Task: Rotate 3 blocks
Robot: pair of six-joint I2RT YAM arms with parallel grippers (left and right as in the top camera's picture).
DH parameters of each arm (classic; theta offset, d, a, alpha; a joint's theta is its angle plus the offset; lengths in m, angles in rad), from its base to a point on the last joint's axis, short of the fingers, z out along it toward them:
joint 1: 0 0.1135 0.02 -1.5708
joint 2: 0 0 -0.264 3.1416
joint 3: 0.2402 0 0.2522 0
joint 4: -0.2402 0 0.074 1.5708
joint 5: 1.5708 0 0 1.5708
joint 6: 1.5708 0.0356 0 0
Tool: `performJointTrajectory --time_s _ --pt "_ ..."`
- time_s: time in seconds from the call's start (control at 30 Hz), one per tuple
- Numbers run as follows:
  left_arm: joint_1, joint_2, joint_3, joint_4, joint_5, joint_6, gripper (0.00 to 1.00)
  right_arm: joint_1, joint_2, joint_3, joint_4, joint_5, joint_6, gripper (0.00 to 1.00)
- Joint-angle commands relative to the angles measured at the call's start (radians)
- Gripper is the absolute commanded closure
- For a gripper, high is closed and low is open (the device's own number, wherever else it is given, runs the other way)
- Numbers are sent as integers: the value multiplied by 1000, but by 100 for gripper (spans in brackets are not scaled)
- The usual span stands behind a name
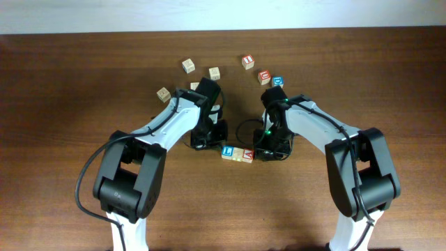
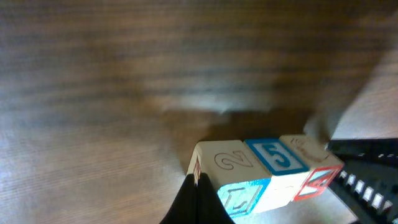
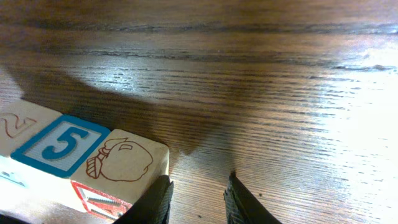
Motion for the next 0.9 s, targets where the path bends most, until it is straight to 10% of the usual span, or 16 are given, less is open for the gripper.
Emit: performJointTrajectory --time_s 0.0,0.73,0.87 --pt "-19 12 2 51 73 14 100 10 3 -20 13 -43 21 69" --pt "60 11 39 -56 -87 59 98 -108 -1 99 -84 -55 -110 69" --pt "143 11 298 -311 -95 288 100 -248 -157 170 -161 -229 -323 89"
